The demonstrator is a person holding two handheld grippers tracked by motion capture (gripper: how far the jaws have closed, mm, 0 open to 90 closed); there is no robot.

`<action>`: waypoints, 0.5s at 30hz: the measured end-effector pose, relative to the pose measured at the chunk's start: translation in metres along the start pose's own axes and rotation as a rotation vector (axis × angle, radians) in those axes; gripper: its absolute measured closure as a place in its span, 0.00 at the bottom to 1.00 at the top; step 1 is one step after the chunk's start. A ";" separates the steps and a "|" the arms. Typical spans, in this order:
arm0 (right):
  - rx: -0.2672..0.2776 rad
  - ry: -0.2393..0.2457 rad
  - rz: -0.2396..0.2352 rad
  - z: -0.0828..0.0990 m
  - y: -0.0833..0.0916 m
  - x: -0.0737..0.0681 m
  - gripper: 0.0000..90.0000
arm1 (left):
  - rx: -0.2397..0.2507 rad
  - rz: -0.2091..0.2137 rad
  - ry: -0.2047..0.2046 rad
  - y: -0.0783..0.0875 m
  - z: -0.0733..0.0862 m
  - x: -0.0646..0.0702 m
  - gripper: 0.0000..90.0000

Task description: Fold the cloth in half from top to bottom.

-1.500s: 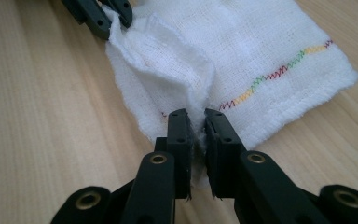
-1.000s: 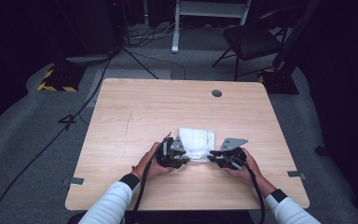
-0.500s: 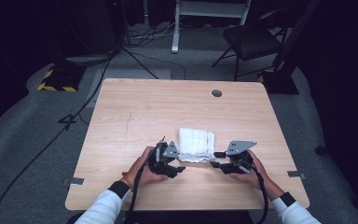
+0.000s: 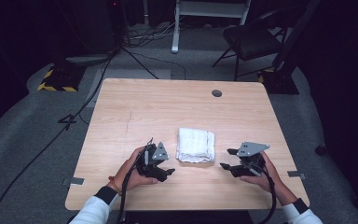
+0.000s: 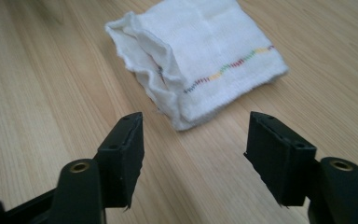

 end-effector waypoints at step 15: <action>-0.050 -0.048 0.105 0.031 0.029 0.017 0.37 | -0.086 -0.113 -0.007 0.019 0.030 -0.004 0.28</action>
Point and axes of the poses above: each handheld gripper's, and its own axes: y roughly backward along the jaws, z roughly out of its underside, x roughly to its right, the point moved 7 cm from there along -y, roughly forward along the jaws, and after that the axes turned 1 degree about -z, right-handed, at the moved point
